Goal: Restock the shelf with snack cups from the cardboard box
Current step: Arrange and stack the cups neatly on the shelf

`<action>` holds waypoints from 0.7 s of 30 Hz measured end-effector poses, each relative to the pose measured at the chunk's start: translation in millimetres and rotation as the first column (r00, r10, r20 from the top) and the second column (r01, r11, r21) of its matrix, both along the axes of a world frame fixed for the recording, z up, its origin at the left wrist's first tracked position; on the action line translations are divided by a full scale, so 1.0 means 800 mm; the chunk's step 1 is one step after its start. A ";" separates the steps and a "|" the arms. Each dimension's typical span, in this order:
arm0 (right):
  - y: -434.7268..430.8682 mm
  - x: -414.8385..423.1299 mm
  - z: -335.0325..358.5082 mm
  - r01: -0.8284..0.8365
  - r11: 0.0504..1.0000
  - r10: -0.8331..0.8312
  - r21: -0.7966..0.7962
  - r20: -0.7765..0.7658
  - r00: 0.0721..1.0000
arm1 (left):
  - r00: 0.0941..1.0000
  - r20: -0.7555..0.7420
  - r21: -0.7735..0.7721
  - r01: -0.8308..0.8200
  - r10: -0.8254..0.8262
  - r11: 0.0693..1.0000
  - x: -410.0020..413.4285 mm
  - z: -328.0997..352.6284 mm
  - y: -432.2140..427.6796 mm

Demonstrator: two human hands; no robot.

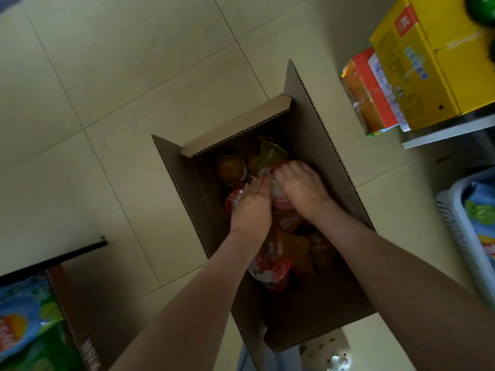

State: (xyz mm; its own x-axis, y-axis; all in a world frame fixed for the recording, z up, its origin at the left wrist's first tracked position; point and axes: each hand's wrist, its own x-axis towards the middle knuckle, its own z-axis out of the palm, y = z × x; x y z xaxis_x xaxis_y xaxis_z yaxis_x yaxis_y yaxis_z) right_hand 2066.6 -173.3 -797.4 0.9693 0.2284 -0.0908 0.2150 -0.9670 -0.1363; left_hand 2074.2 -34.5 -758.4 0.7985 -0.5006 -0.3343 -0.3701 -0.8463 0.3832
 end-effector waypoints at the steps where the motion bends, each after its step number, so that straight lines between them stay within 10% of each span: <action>1: 0.003 -0.005 0.013 0.020 0.999 -0.020 0.049 -0.006 1.000 | 1.000 0.016 -0.036 0.007 -0.006 0.999 0.002 0.004 0.002; 13: -0.007 -0.091 0.251 0.300 0.909 -0.279 0.290 -0.112 0.954 | 0.967 0.113 -0.253 0.248 -0.227 0.935 -0.012 0.207 0.004; 21: -0.062 -0.158 0.407 0.558 0.540 -0.512 0.630 -0.281 0.812 | 0.909 0.295 -0.300 0.380 -0.294 0.875 -0.045 0.373 -0.069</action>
